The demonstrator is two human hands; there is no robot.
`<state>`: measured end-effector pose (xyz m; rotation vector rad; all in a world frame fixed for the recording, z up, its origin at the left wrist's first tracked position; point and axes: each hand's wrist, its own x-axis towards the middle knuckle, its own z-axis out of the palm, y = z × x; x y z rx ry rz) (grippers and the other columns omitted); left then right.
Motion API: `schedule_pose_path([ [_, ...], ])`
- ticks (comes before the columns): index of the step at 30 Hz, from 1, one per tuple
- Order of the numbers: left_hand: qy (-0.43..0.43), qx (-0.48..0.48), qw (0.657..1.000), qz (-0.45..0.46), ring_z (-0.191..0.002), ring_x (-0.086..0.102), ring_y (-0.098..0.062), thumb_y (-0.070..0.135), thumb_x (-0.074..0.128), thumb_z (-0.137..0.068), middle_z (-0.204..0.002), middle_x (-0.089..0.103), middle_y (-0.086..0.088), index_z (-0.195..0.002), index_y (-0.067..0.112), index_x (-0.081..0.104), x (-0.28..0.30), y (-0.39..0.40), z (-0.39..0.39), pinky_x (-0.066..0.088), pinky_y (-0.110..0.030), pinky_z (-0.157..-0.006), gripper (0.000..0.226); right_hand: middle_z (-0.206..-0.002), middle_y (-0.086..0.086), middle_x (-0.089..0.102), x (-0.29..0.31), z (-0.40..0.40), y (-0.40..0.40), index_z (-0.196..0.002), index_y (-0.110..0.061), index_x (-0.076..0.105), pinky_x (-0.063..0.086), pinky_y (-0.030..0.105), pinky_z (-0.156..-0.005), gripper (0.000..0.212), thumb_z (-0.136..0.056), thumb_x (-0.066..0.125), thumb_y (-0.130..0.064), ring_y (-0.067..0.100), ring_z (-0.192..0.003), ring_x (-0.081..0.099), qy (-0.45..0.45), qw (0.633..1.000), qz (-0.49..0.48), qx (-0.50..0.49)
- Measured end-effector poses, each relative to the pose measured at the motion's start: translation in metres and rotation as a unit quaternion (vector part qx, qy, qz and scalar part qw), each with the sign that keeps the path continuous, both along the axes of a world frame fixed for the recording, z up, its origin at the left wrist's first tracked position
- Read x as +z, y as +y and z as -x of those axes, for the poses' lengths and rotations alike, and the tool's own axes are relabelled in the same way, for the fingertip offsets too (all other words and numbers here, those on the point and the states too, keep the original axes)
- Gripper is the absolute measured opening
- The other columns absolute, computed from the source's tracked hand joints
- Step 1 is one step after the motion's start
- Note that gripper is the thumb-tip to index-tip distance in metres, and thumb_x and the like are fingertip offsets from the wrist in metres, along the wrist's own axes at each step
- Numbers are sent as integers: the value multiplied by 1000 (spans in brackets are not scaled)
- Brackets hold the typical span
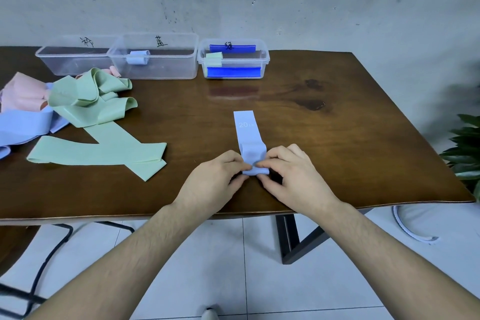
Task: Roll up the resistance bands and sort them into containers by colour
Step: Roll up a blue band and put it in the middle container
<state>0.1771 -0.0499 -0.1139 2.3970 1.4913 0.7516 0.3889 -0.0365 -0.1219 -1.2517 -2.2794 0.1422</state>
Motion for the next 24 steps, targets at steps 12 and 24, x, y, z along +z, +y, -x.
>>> schedule_pose_path([
  [12, -4, 20, 1000, -4, -70, 47, -3, 25, 67, -93, -112, 59, 11, -115, 20, 70, 0, 4, 0, 44, -20, -64, 23, -111, -15, 63, 2, 1, 12, -120, -27, 72, 44, 35, -92, 25, -98, 62, -32, 6, -97, 42, -10, 999, 39, 5],
  [24, -15, 37, 999, -25, -79, 48, -1, 22, 71, -89, -104, 66, 9, -108, 18, 74, 0, 10, -4, 36, -12, -68, 19, -111, -15, 62, 8, -2, 16, -118, -27, 71, 47, 34, -95, 23, -94, 68, -28, 5, -100, 48, 12, 997, 72, 13],
])
